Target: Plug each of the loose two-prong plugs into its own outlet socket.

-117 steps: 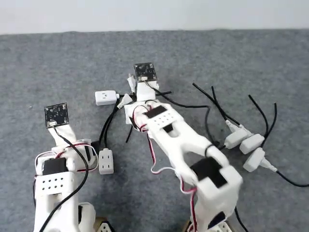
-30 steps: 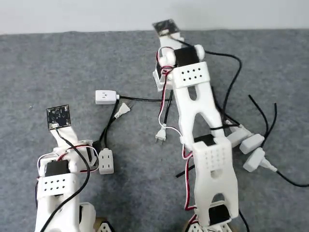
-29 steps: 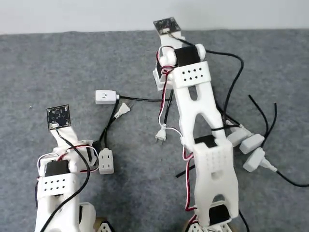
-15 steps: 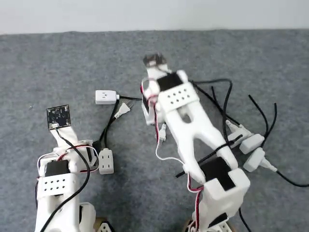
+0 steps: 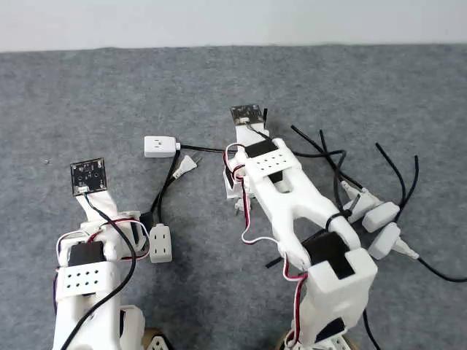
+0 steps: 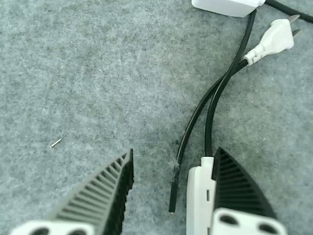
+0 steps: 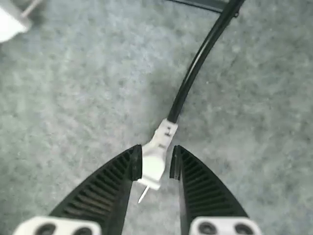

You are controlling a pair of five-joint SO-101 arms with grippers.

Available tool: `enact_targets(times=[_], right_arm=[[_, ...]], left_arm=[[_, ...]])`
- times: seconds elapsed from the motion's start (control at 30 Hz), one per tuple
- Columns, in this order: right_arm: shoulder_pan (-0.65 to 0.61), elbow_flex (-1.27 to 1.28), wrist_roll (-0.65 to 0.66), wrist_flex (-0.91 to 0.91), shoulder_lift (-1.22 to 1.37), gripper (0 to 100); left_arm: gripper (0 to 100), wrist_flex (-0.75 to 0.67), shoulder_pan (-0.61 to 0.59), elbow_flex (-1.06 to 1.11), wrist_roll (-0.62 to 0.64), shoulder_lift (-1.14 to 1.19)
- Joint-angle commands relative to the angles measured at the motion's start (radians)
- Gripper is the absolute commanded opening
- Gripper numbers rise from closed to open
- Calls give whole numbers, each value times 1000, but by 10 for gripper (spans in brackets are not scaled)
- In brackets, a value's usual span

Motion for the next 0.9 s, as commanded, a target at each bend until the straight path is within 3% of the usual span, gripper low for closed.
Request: enact_targets(times=[0.0, 0.3, 0.4, 0.67, 0.87], right_arm=[[7, -37, -12, -22, 27, 101], [41, -129, -83, 42, 117, 91], [42, -160, -83, 65, 140, 3], [36, -204, -77, 151, 74, 8], [-44, -224, -40, 242, -143, 8]], left_arm=[[249, -25, 9, 4, 5, -18], [249, -25, 9, 5, 5, -18], [249, -25, 9, 5, 5, -18], [246, -15, 2, -5, 9, -28], [246, 195, -43, -199, 12, -18]])
